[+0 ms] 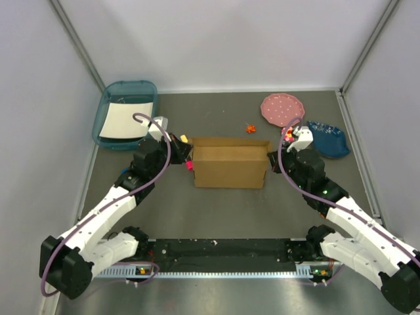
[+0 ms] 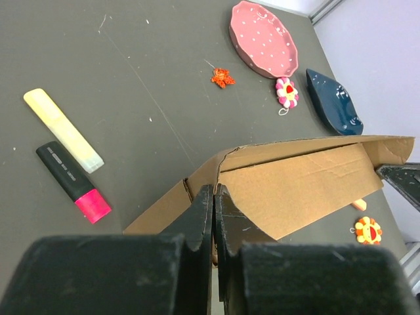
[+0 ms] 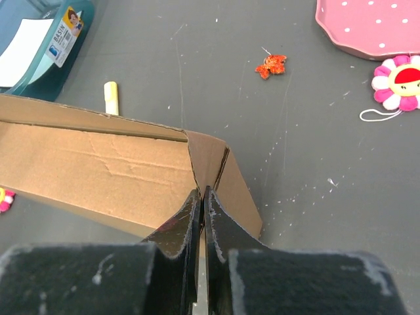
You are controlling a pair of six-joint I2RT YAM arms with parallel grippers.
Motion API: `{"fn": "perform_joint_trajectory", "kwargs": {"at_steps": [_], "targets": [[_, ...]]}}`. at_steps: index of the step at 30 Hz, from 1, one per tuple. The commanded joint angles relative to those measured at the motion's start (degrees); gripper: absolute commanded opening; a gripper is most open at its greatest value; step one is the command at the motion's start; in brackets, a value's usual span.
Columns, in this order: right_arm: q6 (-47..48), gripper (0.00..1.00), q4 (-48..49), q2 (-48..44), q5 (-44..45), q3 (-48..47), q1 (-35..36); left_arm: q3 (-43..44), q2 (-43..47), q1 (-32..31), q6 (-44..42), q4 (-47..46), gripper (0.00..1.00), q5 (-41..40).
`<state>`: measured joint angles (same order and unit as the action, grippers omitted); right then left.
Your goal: Fold the paper box
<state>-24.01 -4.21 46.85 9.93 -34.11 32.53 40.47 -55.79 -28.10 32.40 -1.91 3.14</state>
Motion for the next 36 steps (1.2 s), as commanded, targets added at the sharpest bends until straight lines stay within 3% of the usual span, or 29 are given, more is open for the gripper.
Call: {"fn": "perform_joint_trajectory", "kwargs": {"at_steps": [1,6,25,33,36], "targets": [[-0.2,0.00,-6.1,1.0,-4.1,2.7,1.9,-1.1,-1.2,-0.9,5.9,-4.3,0.00,6.9],[-0.2,0.00,-6.1,0.9,-4.1,2.9,1.7,-4.6,-1.2,-1.1,7.1,-7.2,0.00,6.6],[0.5,0.00,-6.3,0.4,-4.3,2.6,1.7,-13.3,1.9,-1.6,-2.0,-12.7,0.00,-0.2],[0.5,0.00,-6.2,0.2,-4.7,3.2,1.7,-17.0,1.4,-4.6,0.5,-18.2,0.00,-0.8],[0.8,0.00,-6.2,-0.6,-4.9,3.3,1.7,-18.1,1.7,-7.8,-1.4,-19.1,0.00,-6.1]]}}
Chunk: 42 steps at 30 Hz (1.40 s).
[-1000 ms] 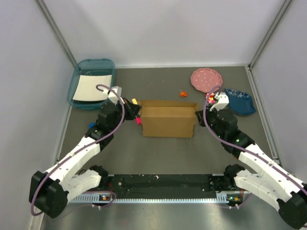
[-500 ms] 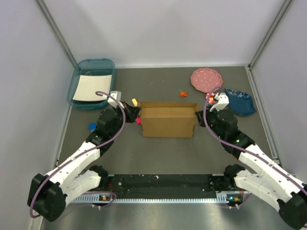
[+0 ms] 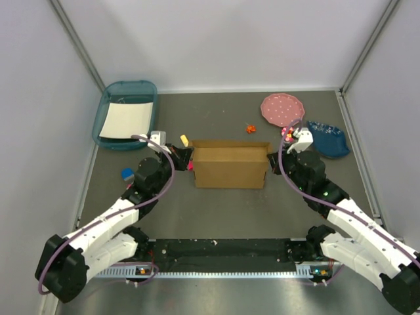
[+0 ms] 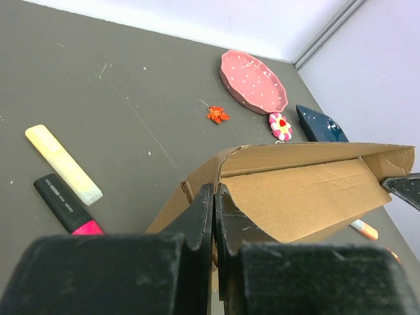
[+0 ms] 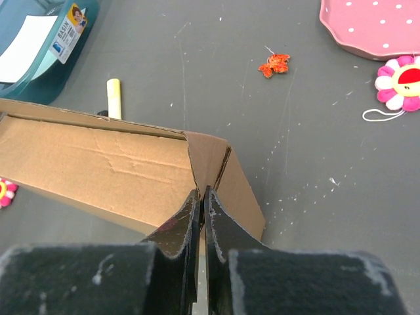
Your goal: Fold the paper box
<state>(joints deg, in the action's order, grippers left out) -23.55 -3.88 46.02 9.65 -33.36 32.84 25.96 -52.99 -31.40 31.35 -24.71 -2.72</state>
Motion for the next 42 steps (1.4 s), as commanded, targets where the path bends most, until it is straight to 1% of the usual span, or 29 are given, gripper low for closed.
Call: {"fn": "perform_joint_trajectory", "kwargs": {"at_steps": [1,2,4,5,7,8,10,12,17,22,34,39,42], "targets": [[0.3,0.00,-6.6,0.0,-4.6,2.7,1.5,-3.9,-0.9,-6.0,-2.1,3.2,0.00,-1.1],[0.3,0.00,-6.7,-0.5,-4.6,2.7,1.4,-4.2,-0.7,-6.8,-2.8,3.2,0.00,-3.8],[0.3,0.00,-6.8,-0.9,-4.6,2.7,1.4,-4.5,-0.4,-8.4,-4.1,3.5,0.00,-5.8],[0.3,0.03,-6.8,-1.3,-4.7,2.7,1.4,-4.7,-0.3,-8.8,-4.4,3.6,0.00,-7.3],[0.3,0.06,-7.2,-2.0,-4.8,2.6,1.4,-5.2,0.3,-9.9,-4.9,3.9,0.00,-8.9],[0.3,0.10,-7.3,-2.2,-4.7,2.3,1.4,-5.4,0.4,-10.2,-5.1,3.9,0.00,-10.3],[0.2,0.14,-7.5,-3.4,-4.5,2.2,1.4,-6.0,0.9,-10.5,-5.8,4.3,0.00,-11.7],[0.0,0.23,-7.8,-4.0,-4.3,1.9,1.4,-5.9,1.3,-10.5,-6.1,5.4,0.00,-13.7],[-0.2,0.38,-8.3,-5.7,-3.7,0.1,1.4,-6.7,1.2,-11.4,-7.4,5.6,0.00,-16.3],[0.0,0.46,-9.3,-5.9,-3.2,-2.1,1.4,-8.4,0.0,-12.4,-6.8,3.4,0.00,-18.6],[1.2,0.55,-11.6,-6.3,0.7,-8.2,1.4,-10.8,-1.8,-14.9,-7.6,-2.0,0.00,-23.2],[2.0,0.55,-11.9,-5.3,1.0,-10.4,1.4,-12.5,-2.0,-16.1,-8.9,-4.2,0.00,-26.0],[2.8,0.53,-12.2,-4.8,1.2,-10.5,1.4,-14.2,-2.0,-16.6,-9.4,-6.7,0.00,-27.1]]}}
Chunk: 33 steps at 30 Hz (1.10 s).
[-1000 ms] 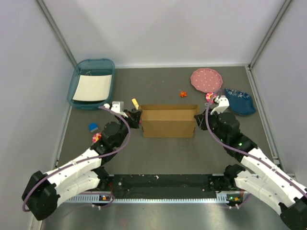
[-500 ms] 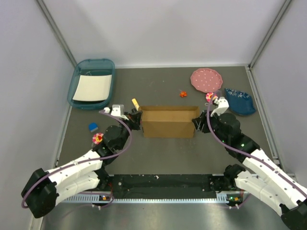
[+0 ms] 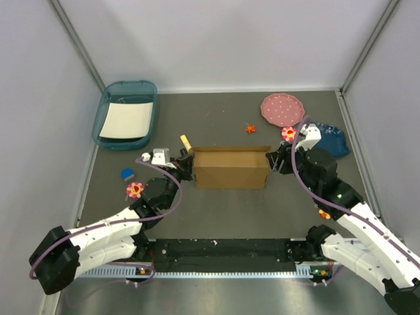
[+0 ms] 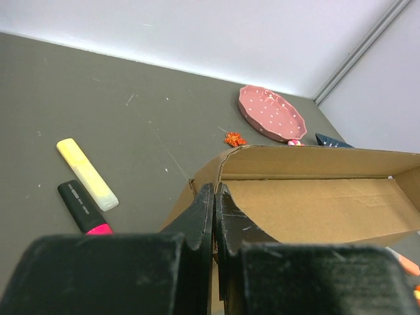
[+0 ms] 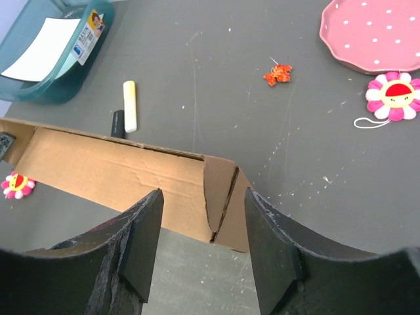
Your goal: Fold the paper box
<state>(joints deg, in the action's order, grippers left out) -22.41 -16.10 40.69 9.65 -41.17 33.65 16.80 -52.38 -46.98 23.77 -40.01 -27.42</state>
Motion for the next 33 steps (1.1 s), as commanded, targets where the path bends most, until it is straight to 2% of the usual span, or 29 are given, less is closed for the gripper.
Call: {"fn": "perform_joint_trajectory", "kwargs": {"at_steps": [1,6,16,23,26,27,30,33], "targets": [[1.8,0.50,0.0,0.6,1.2,-2.4,0.7,-5.7,-2.6,-1.1,-1.8,7.6,0.00,-2.7],[2.1,0.43,0.2,1.0,1.2,-1.5,0.6,-6.8,-4.3,-2.1,-2.1,6.1,0.00,-4.7],[3.5,0.41,1.3,2.5,0.6,-2.5,0.6,-3.8,-4.7,-2.9,-3.3,7.4,0.00,-4.0],[5.2,0.33,2.1,4.0,0.9,-0.8,0.6,-1.7,-3.8,-3.2,-4.0,10.1,0.00,-3.7],[5.8,0.25,2.9,4.0,0.9,0.5,0.5,-1.4,-3.5,-3.4,-4.3,10.3,0.00,-4.0],[5.9,0.19,3.0,3.9,0.9,0.7,0.5,-1.4,-3.6,-3.4,-4.4,10.2,0.00,-4.0],[6.0,0.08,3.6,3.9,0.6,2.1,0.6,-1.2,-4.0,-3.6,-4.4,10.4,0.00,-4.2],[5.9,0.00,3.9,3.9,0.6,3.5,0.6,-1.3,-4.1,-3.7,-4.3,10.4,0.00,-4.5]]}}
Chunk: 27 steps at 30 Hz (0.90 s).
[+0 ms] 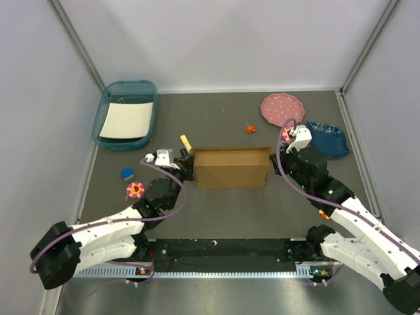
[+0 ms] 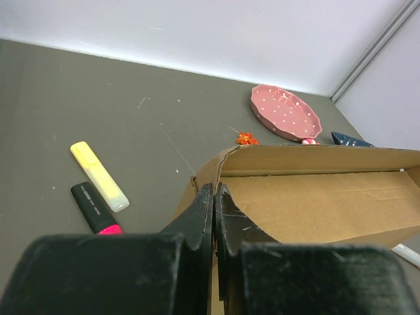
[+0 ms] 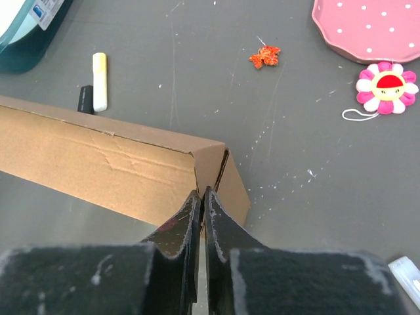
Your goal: Fold the paper box
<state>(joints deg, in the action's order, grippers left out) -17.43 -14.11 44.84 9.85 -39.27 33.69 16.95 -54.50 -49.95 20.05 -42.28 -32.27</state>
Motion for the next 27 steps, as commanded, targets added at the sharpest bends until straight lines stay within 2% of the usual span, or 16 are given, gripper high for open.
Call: {"fn": "perform_joint_trajectory", "kwargs": {"at_steps": [1,12,21,27], "targets": [[0.6,0.00,2.0,-0.4,0.3,2.1,0.7,-1.5,-2.1,-0.8,-0.5,12.6,0.00,0.3],[-3.6,0.00,2.2,-1.7,-0.3,9.1,0.6,-2.3,-4.0,-2.2,-0.6,10.6,0.00,-0.3],[-4.3,0.00,2.3,-0.5,-0.5,10.0,0.6,-4.8,-9.8,-4.1,2.1,6.7,0.00,-1.5],[-4.5,0.00,2.2,0.1,-0.7,10.6,0.6,-5.9,-10.5,-4.6,3.0,6.6,0.00,-1.6]]}}
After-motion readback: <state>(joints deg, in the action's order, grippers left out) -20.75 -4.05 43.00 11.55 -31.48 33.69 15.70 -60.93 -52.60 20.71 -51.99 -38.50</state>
